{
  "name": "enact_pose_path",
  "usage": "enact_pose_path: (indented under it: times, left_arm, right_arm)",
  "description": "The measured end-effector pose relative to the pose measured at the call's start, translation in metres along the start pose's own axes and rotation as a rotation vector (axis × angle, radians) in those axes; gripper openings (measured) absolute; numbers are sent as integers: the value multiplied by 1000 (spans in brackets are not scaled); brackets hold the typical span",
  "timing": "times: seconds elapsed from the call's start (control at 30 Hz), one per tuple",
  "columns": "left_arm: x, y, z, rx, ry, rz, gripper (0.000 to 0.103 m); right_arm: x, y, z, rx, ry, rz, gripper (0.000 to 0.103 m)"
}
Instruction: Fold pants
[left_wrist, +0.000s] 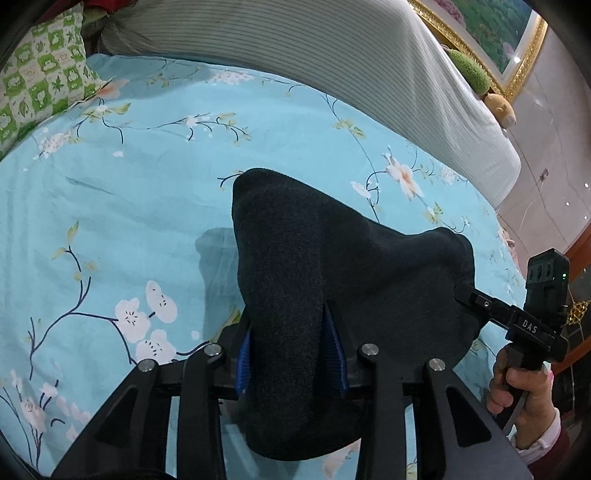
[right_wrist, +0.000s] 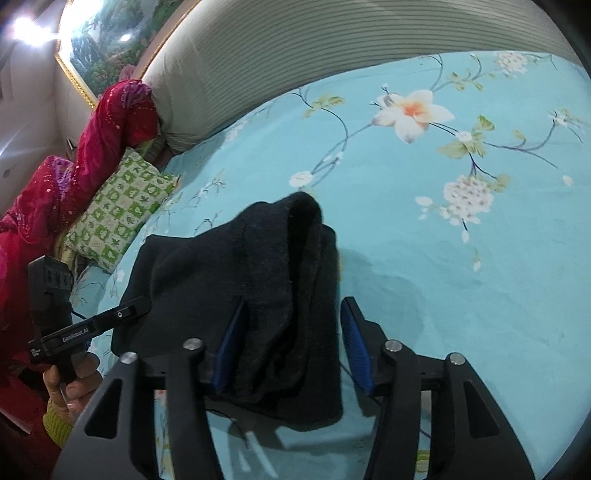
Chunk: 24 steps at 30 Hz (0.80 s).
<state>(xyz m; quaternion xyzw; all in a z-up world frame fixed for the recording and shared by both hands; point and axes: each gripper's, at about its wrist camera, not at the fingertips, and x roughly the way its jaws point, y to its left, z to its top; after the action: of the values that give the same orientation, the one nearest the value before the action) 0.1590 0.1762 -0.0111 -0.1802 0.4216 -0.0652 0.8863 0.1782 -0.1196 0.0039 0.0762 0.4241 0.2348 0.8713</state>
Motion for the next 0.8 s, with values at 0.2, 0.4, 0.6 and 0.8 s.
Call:
enact_pose_path:
  times: [0.2, 0.4, 0.6, 0.8]
  left_arm:
    - [-1, 4, -1, -12, -13, 23, 52]
    - [-16, -5, -6, -10, -63, 115, 63]
    - [-32, -15, -17, 4, -90, 188, 72]
    - [-45, -29, -31, 34, -122, 237, 79]
  right_arm:
    - [-1, -1, -3, -5, -24, -1, 62]
    - [-12, 9, -6, -31, -43, -53, 65]
    - [-28, 20, -15, -56, -67, -97, 75]
    - [-41, 36, -27, -103, -102, -111, 84]
